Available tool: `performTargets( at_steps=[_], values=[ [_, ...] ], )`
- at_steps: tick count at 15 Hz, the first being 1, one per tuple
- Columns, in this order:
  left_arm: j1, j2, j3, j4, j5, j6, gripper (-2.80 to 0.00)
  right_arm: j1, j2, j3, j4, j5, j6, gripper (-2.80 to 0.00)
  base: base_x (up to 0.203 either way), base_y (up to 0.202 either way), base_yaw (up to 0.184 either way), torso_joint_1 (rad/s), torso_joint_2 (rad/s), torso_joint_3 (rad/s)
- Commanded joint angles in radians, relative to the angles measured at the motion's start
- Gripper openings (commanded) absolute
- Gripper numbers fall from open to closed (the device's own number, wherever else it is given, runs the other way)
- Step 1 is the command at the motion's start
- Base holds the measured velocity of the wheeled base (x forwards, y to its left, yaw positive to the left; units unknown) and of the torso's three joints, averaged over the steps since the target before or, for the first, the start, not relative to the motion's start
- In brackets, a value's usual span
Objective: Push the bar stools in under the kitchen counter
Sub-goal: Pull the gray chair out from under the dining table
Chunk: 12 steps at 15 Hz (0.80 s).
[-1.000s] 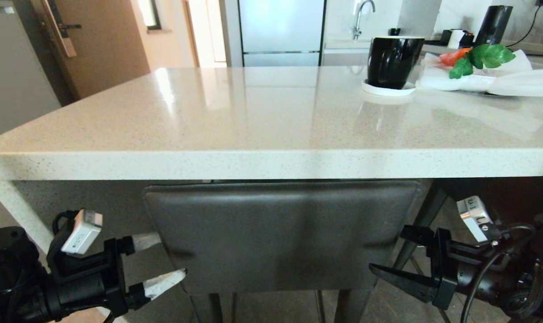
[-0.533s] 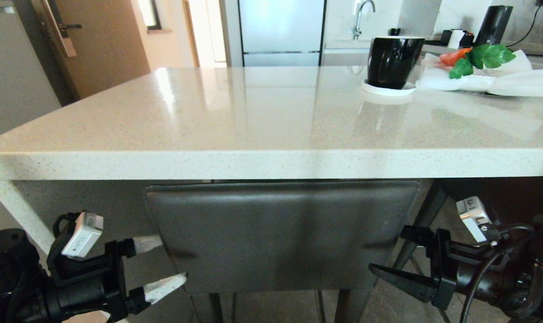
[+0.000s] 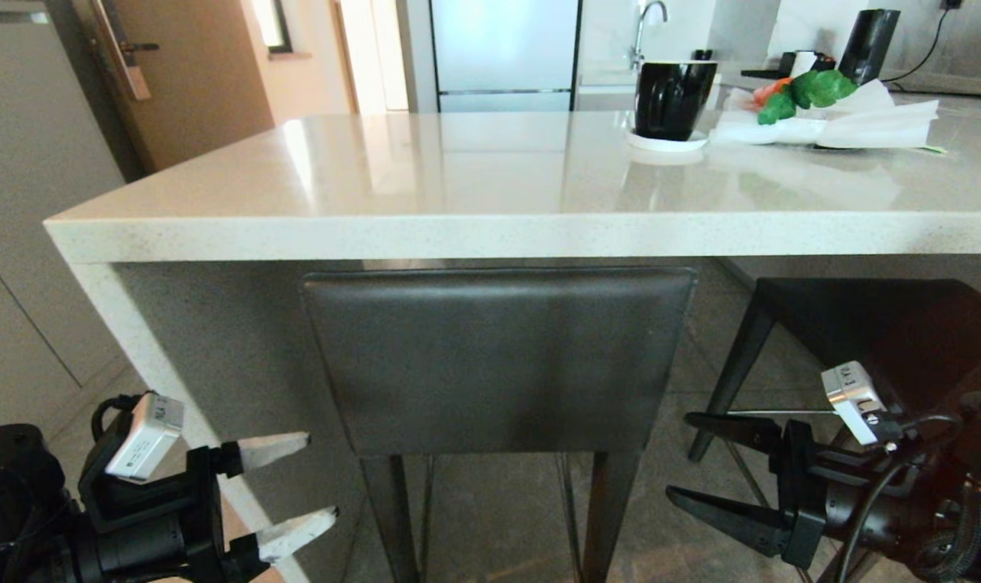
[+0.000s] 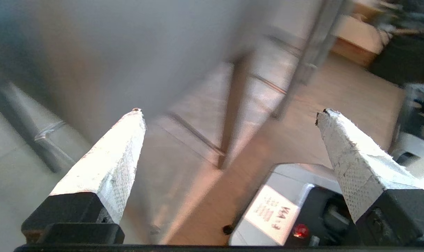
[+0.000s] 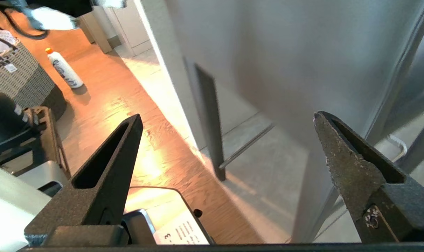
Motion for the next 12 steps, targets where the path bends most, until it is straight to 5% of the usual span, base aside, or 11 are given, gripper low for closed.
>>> performTargets(
  at_steps=[1, 7, 12],
  values=[
    [0.012, 0.005, -0.003, -0.009, -0.004, 0.001, 0.00, 0.000, -0.001, -0.001, -0.009, 0.001, -0.001, 0.00, -0.199, 0.000, -0.001, 0.002, -0.01, 0.006],
    [0.055, 0.097, -0.149, -0.009, 0.109, 0.001, 0.00, -0.039, 0.003, -0.015, -0.009, -0.009, -0.001, 0.00, -0.179, 0.000, -0.003, 0.002, 0.00, 0.001],
    [0.051, 0.189, -0.269, -0.009, 0.111, -0.001, 0.00, -0.095, 0.066, -0.092, -0.009, -0.008, 0.001, 0.00, 0.000, 0.000, 0.000, 0.000, 0.00, 0.000]
  ],
)
